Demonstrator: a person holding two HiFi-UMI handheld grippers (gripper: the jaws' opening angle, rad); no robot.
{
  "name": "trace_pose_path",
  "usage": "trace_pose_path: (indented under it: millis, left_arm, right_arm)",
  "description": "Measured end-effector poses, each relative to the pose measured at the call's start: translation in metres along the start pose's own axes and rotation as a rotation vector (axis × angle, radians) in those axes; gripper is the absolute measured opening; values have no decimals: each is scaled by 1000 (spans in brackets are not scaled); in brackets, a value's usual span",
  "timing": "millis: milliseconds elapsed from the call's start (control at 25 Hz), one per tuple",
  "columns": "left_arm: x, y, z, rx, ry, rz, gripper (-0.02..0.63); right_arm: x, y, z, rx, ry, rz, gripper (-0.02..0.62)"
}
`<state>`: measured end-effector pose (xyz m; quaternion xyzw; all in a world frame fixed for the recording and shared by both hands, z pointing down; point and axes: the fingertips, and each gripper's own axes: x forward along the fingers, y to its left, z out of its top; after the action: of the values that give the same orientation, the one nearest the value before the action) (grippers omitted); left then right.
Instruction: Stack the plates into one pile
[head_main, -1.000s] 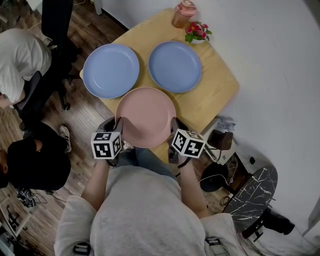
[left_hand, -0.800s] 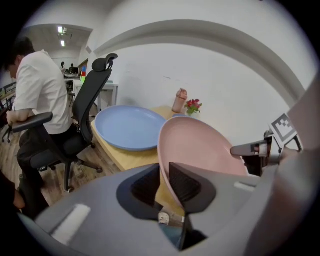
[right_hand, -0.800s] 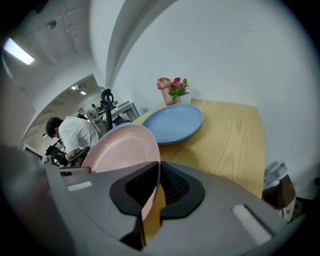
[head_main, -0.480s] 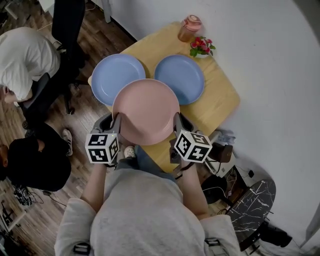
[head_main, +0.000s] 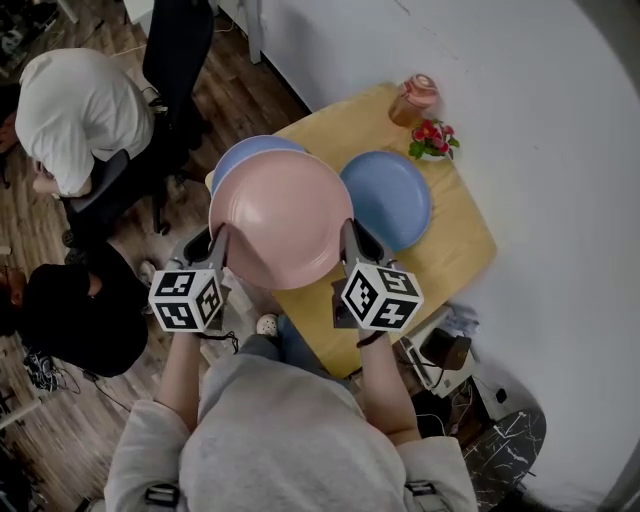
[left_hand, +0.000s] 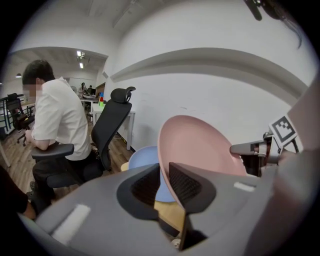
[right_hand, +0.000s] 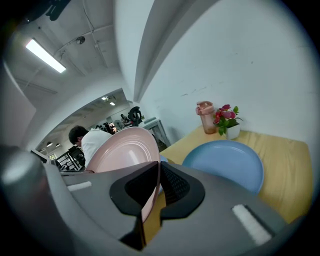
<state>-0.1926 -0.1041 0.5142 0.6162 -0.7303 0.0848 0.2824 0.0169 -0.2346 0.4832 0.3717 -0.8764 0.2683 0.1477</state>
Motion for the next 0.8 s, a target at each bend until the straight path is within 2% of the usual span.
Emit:
trace_pose_path:
  millis: [200,360,560,800]
  left_arm:
    - [4,23,10,-20,6,48,117]
    - [12,35,15,-29,14,44,118]
    - [30,52,23,-36,48,-22,117]
    - [62,73,38,-15,104,-133,117]
  right_arm:
    - [28,16,10,-5,5,55,18]
    - [41,23,17,-7,13,51,18]
    - [51,30,20,10,22,-15,18]
    - [68,37,22,44,25,-134,18]
